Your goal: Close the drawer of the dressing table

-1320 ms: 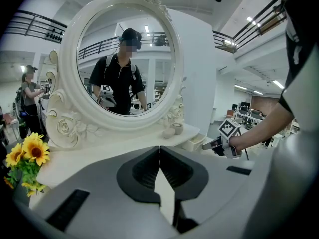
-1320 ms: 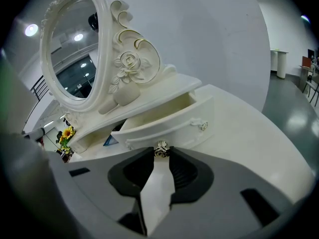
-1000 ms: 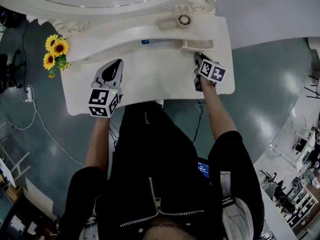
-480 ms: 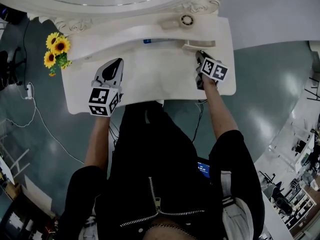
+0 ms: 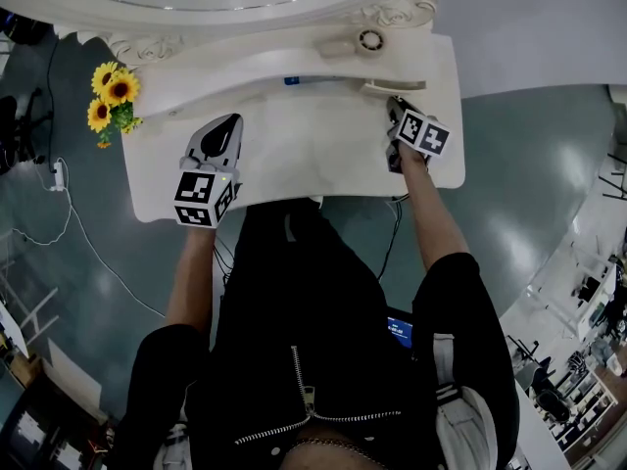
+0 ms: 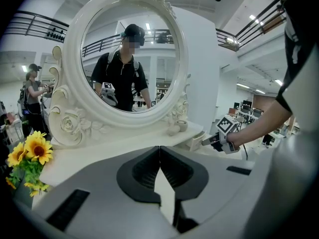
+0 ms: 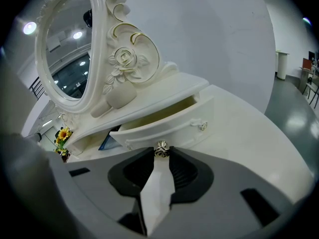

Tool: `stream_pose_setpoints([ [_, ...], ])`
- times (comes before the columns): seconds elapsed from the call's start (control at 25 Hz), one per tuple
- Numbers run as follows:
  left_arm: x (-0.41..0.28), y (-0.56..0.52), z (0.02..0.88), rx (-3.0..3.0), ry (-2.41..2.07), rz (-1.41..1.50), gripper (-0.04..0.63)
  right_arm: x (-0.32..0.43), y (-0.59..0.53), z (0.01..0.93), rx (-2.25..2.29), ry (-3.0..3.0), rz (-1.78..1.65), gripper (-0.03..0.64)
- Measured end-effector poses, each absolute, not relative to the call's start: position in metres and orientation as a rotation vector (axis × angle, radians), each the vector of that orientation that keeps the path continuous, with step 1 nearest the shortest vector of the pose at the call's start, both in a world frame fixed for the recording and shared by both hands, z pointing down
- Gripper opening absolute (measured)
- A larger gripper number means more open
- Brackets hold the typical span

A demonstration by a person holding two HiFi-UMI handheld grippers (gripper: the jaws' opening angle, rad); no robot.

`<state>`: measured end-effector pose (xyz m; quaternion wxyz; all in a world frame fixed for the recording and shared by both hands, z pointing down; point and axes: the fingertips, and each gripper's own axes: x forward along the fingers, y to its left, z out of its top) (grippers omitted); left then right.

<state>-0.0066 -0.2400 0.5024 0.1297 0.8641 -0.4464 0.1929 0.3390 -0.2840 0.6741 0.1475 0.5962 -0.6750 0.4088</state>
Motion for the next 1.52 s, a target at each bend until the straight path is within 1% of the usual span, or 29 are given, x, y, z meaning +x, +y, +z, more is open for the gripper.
stream_pose_setpoints([
  [1.52,-0.021,-0.246,0.512,2.473,-1.310,0.572,0.021,0.340,-0.309,0.674,1.753,-1.965,1.188,0.100],
])
